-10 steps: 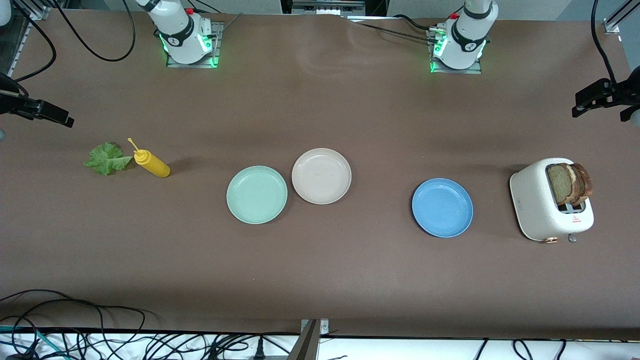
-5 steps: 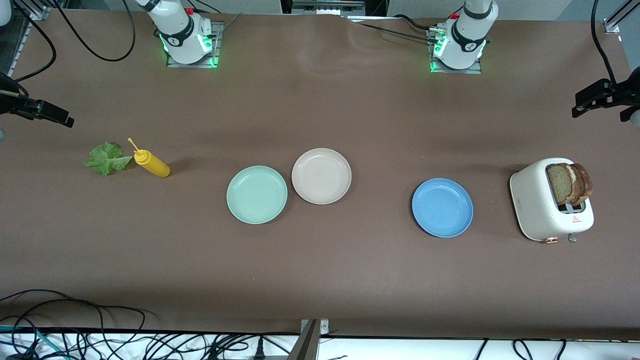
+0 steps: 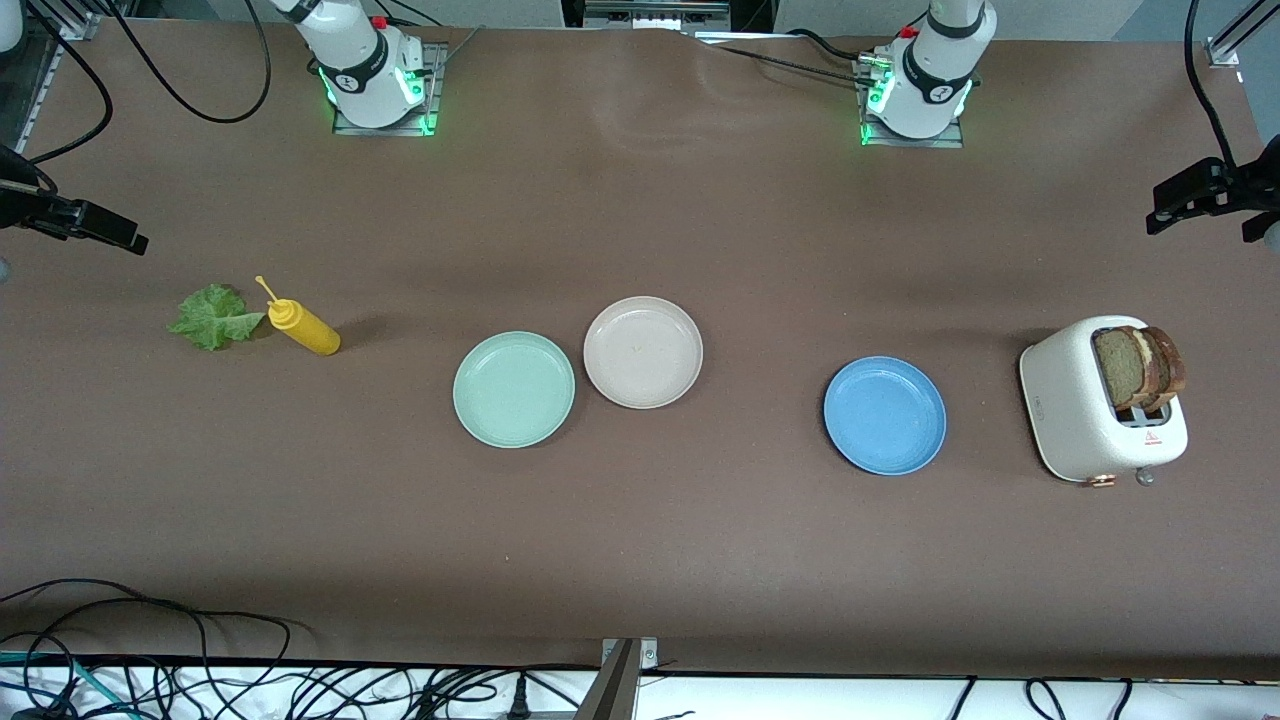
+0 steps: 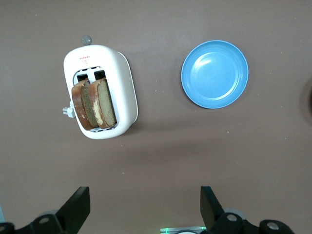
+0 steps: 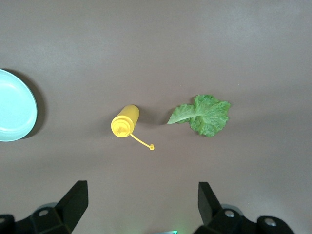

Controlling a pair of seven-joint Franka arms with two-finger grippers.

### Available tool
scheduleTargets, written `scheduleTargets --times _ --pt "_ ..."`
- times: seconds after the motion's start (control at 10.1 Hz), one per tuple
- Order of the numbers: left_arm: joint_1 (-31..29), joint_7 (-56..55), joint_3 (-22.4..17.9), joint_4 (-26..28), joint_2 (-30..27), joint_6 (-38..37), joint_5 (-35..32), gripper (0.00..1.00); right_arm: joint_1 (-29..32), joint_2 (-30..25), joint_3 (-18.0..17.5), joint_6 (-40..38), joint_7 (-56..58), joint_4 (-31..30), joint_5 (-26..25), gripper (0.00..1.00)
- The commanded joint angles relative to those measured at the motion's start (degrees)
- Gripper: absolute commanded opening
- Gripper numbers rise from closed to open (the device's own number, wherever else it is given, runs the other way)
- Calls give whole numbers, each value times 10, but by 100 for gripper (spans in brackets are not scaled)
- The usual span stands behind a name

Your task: Make sandwich on beige plate with both arms

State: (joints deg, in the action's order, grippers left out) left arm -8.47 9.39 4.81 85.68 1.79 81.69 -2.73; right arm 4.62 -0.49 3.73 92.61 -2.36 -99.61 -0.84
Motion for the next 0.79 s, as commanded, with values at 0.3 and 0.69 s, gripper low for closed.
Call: scheduleTargets --times 0.3,0.69 --pt "6 0 12 -17 5 -28 -10 100 3 7 0 -13 -1 20 3 100" --pt "6 0 11 -17 5 -28 -10 100 1 7 0 -13 -2 20 3 100"
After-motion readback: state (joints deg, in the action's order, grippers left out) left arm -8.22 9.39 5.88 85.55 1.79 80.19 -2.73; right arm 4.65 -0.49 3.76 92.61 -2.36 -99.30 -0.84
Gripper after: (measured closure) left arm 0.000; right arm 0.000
